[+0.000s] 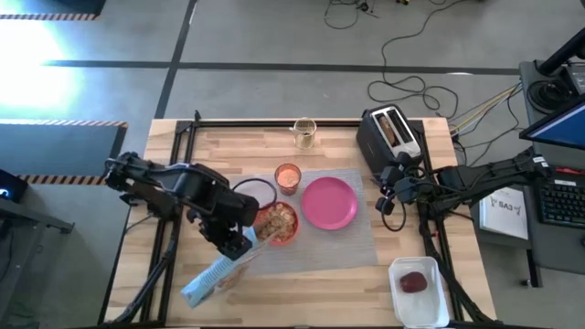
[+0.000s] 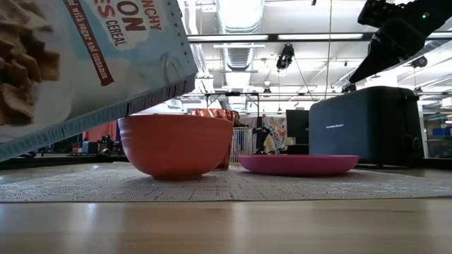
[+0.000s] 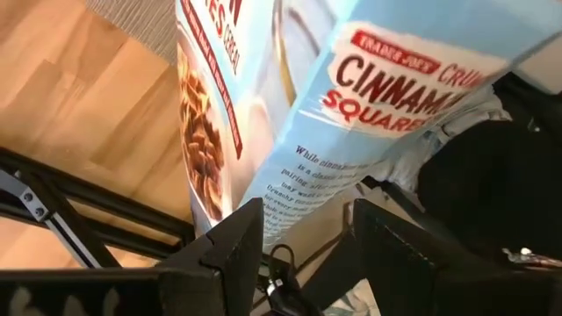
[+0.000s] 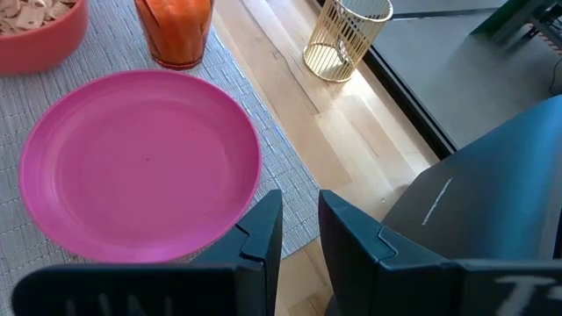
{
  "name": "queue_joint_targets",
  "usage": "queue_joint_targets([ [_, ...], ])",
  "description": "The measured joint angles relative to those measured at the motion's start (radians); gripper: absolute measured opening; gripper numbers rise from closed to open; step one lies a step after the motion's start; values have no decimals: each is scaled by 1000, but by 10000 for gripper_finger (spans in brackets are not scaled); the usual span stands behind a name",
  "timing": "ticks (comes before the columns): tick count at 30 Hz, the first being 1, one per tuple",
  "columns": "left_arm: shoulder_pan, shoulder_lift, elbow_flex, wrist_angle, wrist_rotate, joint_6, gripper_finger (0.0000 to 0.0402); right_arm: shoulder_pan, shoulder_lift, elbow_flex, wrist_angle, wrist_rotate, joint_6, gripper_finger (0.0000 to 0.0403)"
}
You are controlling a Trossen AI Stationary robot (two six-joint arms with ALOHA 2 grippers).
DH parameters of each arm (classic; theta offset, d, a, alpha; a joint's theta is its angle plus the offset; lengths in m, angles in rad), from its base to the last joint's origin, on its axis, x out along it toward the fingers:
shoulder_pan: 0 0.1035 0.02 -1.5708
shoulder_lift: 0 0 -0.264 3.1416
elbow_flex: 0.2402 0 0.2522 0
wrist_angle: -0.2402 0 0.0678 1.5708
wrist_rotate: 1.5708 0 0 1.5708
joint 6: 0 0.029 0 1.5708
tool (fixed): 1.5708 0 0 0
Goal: Arrange a breakfast setting
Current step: Pour the cereal from the blue cereal box into the orange bowl
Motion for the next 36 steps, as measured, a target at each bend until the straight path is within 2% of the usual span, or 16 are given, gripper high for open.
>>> queue_joint_targets([
  [20,-8,0,-8,-1,-22,0,160,0,0,0,0,0,0,68],
  [36,-10,-55,-9,-2,-213,51,160,0,0,0,0,0,0,68],
])
